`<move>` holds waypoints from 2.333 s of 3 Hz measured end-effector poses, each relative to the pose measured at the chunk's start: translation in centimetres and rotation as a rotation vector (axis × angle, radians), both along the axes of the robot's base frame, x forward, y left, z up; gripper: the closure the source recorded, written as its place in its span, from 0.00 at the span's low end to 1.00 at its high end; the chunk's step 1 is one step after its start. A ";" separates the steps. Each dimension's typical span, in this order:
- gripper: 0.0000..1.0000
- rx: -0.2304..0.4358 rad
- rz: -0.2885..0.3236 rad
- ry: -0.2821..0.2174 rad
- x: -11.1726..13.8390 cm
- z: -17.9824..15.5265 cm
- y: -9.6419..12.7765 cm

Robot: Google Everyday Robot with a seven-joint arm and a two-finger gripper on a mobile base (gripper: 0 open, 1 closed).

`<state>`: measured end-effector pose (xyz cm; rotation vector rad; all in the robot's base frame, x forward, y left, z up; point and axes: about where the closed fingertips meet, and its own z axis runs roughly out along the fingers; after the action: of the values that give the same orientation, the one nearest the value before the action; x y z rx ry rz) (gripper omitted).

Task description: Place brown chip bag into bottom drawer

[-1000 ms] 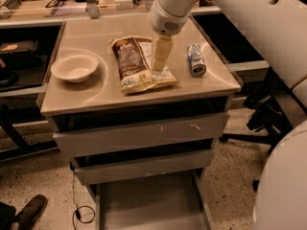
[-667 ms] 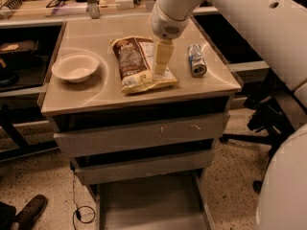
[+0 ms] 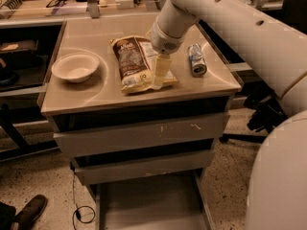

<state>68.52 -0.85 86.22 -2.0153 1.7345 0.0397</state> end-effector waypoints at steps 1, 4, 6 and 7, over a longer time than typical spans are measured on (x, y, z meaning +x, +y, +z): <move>0.00 -0.012 0.025 0.006 1.8 -1.2 -0.1; 0.00 0.071 0.039 0.102 3.0 -5.4 1.7; 0.42 0.071 0.039 0.102 3.0 -5.1 1.8; 0.64 0.071 0.039 0.102 3.0 -5.1 1.8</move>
Offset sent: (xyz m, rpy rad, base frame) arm 0.0544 -0.0005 -0.0254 -0.0138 0.0169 0.0653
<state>71.49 0.91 81.11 -2.0270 1.7297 0.2171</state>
